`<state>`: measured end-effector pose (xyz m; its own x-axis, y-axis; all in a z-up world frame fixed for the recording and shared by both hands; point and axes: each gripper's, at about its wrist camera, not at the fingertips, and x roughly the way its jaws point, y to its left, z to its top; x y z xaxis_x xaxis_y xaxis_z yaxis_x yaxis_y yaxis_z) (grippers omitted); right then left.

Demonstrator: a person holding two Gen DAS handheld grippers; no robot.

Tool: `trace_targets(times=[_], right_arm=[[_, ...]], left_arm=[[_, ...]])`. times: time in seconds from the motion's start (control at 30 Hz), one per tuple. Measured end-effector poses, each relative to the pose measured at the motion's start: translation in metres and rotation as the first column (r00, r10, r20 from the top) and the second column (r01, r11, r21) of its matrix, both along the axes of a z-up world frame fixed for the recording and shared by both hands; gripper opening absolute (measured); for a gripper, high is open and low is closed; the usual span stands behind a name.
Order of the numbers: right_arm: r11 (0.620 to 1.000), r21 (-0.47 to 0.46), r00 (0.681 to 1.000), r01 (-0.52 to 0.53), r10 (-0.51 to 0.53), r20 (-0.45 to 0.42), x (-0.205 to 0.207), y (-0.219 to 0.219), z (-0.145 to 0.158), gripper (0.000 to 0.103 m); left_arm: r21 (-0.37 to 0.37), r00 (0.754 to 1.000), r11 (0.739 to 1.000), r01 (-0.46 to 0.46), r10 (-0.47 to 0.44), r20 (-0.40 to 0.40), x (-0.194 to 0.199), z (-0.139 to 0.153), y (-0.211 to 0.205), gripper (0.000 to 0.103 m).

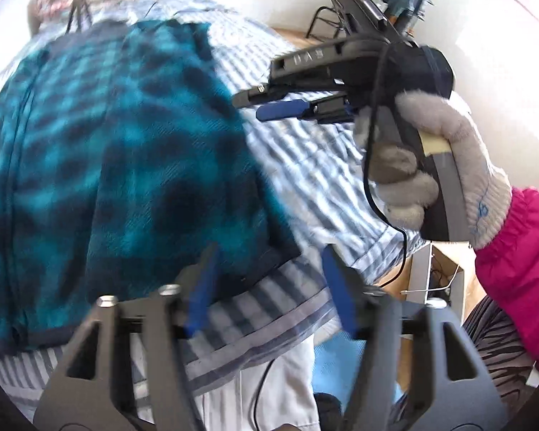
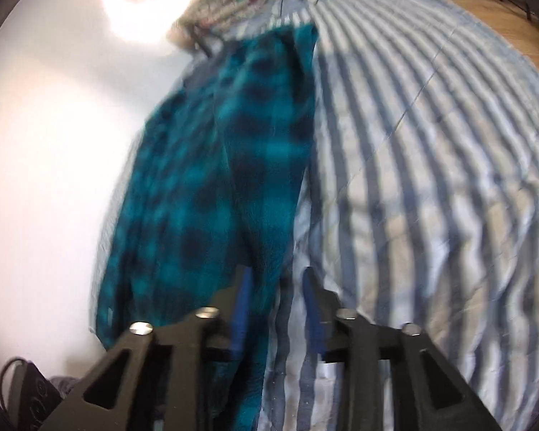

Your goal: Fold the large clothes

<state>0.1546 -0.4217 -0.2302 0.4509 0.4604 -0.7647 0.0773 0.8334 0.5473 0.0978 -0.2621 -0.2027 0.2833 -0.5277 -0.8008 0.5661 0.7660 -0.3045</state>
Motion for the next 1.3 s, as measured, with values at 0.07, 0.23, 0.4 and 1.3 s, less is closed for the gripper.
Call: trace_targets(times=[0.07, 0.23, 0.4, 1.3], right_arm=[[0.999, 0.039, 0.999, 0.027, -0.028, 0.024, -0.004, -0.014, 0.006, 0.038], [0.988, 0.103, 0.992, 0.114, -0.119, 0.042, -0.011, -0.045, 0.013, 0.039], [0.981, 0.133, 0.989, 0.139, -0.144, 0.031, -0.013, -0.055, 0.008, 0.039], [0.974, 0.189, 0.992, 0.125, -0.118, -0.045, 0.131, 0.003, -0.040, 0.011]], left_arm=[[0.027, 1.000, 0.999, 0.027, -0.027, -0.002, 0.002, -0.003, -0.011, 0.062], [0.121, 0.999, 0.992, 0.020, -0.016, -0.032, 0.014, -0.030, -0.026, 0.052], [0.105, 1.000, 0.994, -0.003, 0.007, -0.029, 0.028, -0.035, -0.018, 0.010], [-0.302, 0.962, 0.918, -0.259, 0.216, -0.169, 0.033, 0.019, 0.082, 0.008]])
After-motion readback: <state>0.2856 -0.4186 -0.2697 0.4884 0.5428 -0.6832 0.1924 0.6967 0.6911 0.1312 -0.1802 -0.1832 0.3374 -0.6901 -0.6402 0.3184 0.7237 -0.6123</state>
